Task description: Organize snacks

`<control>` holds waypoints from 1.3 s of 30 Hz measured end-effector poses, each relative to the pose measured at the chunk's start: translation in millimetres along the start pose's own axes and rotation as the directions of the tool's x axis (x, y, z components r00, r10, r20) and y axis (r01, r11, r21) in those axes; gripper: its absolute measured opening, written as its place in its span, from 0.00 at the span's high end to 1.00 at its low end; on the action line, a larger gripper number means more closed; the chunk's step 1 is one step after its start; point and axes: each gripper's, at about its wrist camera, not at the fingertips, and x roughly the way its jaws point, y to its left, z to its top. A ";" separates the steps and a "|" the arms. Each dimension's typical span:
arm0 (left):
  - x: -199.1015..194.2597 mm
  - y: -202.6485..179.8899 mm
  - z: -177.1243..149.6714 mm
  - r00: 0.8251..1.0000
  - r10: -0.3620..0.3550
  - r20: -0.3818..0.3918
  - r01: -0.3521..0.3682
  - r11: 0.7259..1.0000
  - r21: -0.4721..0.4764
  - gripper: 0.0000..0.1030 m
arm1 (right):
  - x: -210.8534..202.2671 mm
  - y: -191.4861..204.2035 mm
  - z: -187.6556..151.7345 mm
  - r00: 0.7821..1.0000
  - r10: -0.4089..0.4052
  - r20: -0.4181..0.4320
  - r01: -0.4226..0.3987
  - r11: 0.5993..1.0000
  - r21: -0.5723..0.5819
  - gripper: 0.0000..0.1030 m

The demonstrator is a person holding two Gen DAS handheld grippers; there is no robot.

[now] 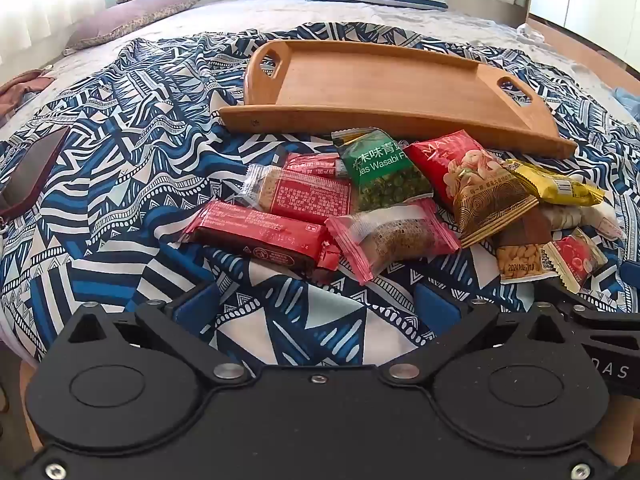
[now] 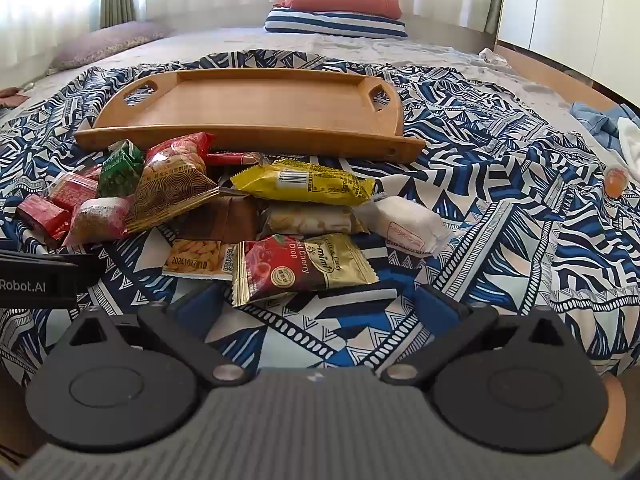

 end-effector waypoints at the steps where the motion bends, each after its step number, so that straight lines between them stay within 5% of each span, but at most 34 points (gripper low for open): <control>1: 0.0 -0.1 0.0 1.000 -0.001 0.000 0.001 1.000 -0.001 0.00 | -0.2 0.1 -0.1 1.000 -0.002 0.004 0.002 1.000 -0.002 0.00; 39: 0.0 0.3 0.1 1.000 -0.006 -0.001 0.006 1.000 -0.005 0.00 | -1.1 0.3 -0.6 1.000 -0.002 0.005 0.002 1.000 -0.002 0.00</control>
